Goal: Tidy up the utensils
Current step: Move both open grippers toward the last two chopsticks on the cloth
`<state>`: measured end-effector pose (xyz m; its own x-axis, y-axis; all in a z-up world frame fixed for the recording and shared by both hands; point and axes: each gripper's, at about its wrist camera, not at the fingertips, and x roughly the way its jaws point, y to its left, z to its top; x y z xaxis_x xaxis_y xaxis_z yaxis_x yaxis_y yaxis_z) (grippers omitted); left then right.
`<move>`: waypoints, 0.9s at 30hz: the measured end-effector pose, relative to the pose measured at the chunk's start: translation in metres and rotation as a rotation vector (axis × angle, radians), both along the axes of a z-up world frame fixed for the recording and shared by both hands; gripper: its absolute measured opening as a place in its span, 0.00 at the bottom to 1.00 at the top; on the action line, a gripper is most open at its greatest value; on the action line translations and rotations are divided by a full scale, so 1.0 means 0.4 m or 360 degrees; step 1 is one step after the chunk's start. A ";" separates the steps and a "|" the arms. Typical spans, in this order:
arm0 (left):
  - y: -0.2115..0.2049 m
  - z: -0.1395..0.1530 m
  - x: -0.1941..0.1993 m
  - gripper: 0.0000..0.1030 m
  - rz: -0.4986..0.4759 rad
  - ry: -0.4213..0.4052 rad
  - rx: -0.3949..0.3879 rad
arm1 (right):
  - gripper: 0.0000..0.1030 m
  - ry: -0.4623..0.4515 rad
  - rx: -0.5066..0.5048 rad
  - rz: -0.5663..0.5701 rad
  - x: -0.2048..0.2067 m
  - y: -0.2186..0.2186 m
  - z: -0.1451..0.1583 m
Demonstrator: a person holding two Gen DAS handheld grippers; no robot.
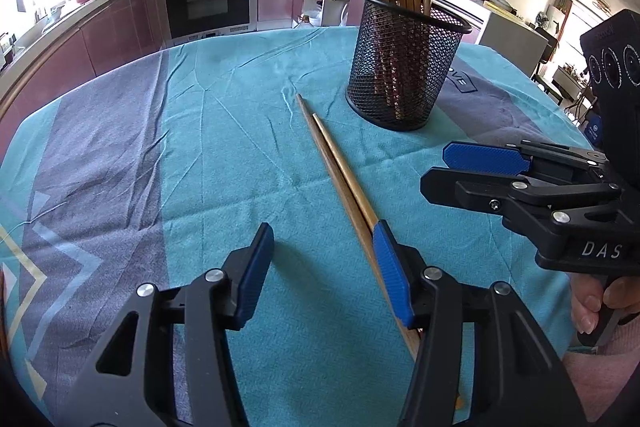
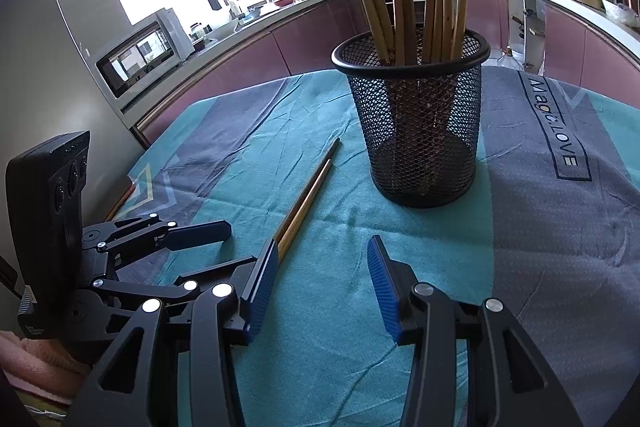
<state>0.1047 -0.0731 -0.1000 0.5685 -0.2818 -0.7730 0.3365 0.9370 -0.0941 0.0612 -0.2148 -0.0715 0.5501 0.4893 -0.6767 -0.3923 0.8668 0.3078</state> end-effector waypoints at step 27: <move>0.015 0.001 -0.001 0.47 0.0030 -0.0009 0.0042 | 0.42 -0.0006 -0.0099 0.0032 0.025 0.070 -0.009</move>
